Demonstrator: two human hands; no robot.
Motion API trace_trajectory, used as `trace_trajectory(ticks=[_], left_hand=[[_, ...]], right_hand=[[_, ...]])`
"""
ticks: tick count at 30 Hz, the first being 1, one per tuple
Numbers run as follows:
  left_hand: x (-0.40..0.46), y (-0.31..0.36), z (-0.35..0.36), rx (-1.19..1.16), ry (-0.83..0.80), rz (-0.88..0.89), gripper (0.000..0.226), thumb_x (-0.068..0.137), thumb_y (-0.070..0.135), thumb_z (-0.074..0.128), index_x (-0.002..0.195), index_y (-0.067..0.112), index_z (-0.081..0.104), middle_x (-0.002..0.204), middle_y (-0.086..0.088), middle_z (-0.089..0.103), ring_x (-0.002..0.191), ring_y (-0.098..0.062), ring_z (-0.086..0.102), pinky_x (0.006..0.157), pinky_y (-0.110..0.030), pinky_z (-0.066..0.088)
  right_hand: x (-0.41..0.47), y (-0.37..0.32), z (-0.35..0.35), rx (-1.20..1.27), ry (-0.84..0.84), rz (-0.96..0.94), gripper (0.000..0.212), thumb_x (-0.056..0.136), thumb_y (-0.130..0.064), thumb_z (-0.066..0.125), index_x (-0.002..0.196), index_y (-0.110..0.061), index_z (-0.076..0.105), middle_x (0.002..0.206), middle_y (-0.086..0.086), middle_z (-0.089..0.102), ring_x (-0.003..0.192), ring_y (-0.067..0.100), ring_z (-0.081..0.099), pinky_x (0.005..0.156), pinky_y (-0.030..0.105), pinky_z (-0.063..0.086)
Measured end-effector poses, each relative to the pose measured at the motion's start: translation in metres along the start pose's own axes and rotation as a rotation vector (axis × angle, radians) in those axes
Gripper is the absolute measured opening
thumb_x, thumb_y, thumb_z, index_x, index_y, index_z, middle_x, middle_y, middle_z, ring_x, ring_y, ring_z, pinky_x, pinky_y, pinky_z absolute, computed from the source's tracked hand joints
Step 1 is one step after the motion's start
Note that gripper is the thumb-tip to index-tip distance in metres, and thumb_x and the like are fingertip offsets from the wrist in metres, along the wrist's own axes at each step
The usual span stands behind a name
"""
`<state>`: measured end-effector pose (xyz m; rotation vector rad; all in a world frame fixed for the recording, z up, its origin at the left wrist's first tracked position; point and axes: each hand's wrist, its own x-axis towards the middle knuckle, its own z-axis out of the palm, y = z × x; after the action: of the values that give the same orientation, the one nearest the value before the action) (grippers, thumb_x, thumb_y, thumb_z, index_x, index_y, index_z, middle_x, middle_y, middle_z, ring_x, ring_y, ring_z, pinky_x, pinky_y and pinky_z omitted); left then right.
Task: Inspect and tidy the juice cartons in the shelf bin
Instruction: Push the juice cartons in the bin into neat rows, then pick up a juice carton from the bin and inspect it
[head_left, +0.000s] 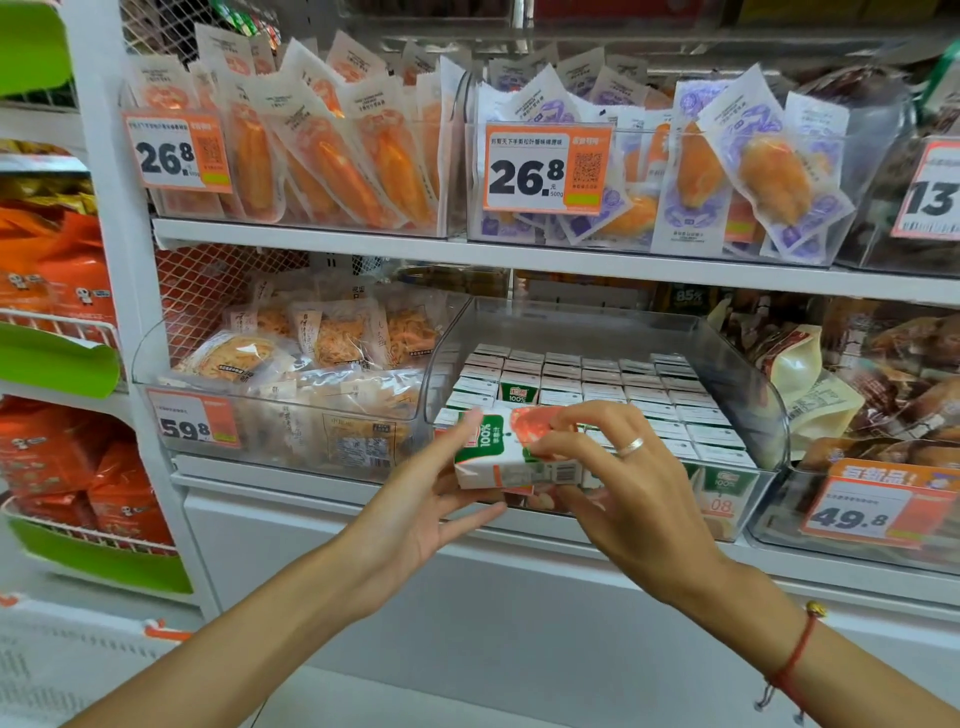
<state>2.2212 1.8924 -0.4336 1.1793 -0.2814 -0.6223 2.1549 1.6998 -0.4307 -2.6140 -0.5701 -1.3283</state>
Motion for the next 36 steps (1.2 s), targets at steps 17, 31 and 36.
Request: trace_trajectory(ticks=[17,31,36], left_hand=[[0.083,0.037,0.025,0.883,0.304,0.621,0.039,0.089,0.015,0.069,0.123,0.020,0.052,0.115,-0.002,0.058,0.104,-0.018,0.058,0.088,-0.036,0.051],[0.141,0.084,0.004,1.900,-0.113,0.521,0.054,0.094,0.032,0.063,0.143,0.026,0.042,0.121,-0.002,0.051,0.110,-0.021,0.048,0.087,-0.033,0.040],[0.156,0.079,0.007,1.827,-0.109,0.470,0.050,0.096,0.028,0.059,0.143,0.025,0.041,0.134,-0.005,0.053,0.122,-0.024,0.051,0.096,-0.036,0.041]], right_hand=[[-0.023,0.069,0.022,-0.260,-0.476,0.427,0.044,0.102,-0.048,0.027,0.136,-0.028,0.048,0.138,-0.010,0.051,0.128,0.013,0.046,0.101,0.028,0.031],[-0.025,0.066,0.022,-0.222,-0.488,0.479,0.048,0.102,-0.049,0.025,0.142,-0.028,0.043,0.148,-0.008,0.044,0.138,0.012,0.035,0.112,0.029,0.022],[-0.024,0.065,0.020,-0.235,-0.503,0.482,0.049,0.102,-0.049,0.023,0.143,-0.029,0.042,0.148,-0.009,0.043,0.138,0.012,0.035,0.112,0.028,0.022]])
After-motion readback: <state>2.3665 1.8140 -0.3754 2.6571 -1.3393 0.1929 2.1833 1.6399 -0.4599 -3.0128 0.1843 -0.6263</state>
